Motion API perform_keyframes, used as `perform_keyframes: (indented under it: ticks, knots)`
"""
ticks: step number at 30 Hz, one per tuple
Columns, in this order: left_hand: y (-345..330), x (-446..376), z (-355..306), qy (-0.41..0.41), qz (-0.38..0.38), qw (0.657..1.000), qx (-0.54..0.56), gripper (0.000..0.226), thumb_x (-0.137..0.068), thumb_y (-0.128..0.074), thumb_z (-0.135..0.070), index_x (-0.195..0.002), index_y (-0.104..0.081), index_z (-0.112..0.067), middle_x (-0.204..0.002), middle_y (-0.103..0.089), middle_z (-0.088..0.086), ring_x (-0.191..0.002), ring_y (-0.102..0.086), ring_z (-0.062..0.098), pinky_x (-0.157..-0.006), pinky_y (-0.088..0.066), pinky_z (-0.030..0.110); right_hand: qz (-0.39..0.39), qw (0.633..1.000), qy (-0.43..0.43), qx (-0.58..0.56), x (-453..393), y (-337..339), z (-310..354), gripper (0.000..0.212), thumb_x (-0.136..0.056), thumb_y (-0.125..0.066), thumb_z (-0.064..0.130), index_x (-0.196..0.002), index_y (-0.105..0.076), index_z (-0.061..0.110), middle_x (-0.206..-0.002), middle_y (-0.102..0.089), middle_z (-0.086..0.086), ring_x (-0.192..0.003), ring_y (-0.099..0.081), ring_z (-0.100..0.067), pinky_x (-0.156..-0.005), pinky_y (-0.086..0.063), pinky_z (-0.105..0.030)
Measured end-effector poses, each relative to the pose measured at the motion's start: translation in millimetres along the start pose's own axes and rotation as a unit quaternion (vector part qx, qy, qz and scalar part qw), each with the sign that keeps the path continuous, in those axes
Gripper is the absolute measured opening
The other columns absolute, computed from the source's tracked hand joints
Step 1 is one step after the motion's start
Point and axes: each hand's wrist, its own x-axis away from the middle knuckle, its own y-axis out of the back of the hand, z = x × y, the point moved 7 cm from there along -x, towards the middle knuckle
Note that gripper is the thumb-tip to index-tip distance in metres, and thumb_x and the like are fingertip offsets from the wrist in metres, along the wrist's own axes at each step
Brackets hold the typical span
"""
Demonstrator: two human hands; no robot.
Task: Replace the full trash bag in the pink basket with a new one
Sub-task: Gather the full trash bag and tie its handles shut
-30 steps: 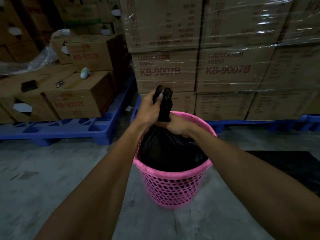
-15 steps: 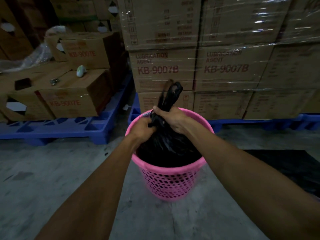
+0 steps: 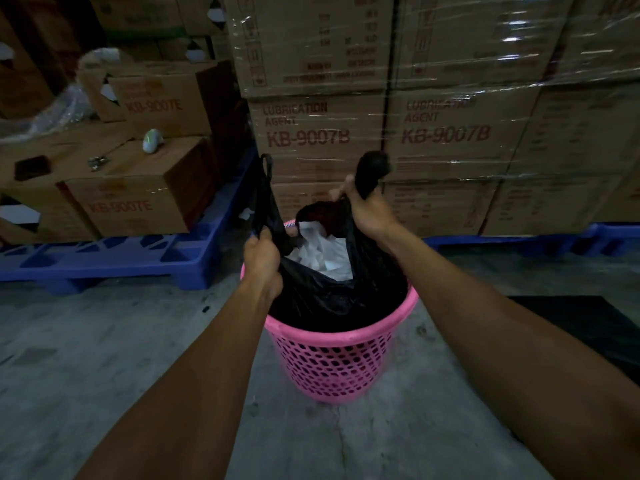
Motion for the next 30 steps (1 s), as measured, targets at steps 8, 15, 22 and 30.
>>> perform_keyframes:
  ticks: [8, 15, 22, 30]
  knots:
    - [-6, 1, 8, -0.017, -0.004, 0.995, -0.097, 0.029, -0.100, -0.038, -0.015, -0.103, -0.061, 0.003, -0.062, -0.055, 0.005, -0.056, -0.051, 0.020, -0.052, -0.041, 0.022, 0.211, 0.965, -0.039, 0.152, 18, -57, -40, 0.028, -0.095, -0.049, 0.044, -0.083, -0.064, 0.023, -0.065, -0.060, 0.004, -0.054, -0.051, -0.009, -0.053, -0.044, -0.019]
    - [-11, 4, 0, -0.043, -0.004, 0.994, -0.101, 0.037, -0.099, -0.035, -0.014, -0.128, -0.051, 0.003, -0.123, -0.052, 0.043, -0.075, -0.058, 0.041, -0.071, -0.043, 0.044, 0.215, 0.967, -0.085, 0.106, 34, -70, -65, 0.033, -0.100, -0.039, 0.016, -0.073, -0.058, 0.017, -0.067, -0.056, -0.001, -0.061, -0.052, -0.012, -0.061, -0.044, -0.018]
    - [-28, 18, 5, -0.100, 0.107, 0.956, -0.255, 0.028, -0.098, -0.034, -0.023, -0.096, -0.061, -0.014, -0.063, -0.055, -0.003, -0.056, -0.050, 0.014, -0.059, -0.041, 0.030, 0.057, 0.986, -0.126, -0.091, 15, -50, -35, 0.032, -0.099, -0.037, 0.015, -0.071, -0.052, 0.015, -0.059, -0.050, -0.007, -0.035, -0.044, -0.011, -0.036, -0.032, -0.019]
    - [-38, 20, 9, -0.020, 0.163, 0.977, -0.133, 0.048, -0.100, -0.014, -0.035, -0.110, -0.056, -0.014, -0.052, -0.055, -0.012, -0.047, -0.039, 0.005, -0.041, -0.031, 0.016, 0.083, 0.960, -0.190, -0.187, 20, -59, -35, 0.035, -0.095, -0.038, 0.019, -0.063, -0.051, 0.015, -0.052, -0.049, -0.003, -0.032, -0.039, -0.008, -0.038, -0.030, -0.017]
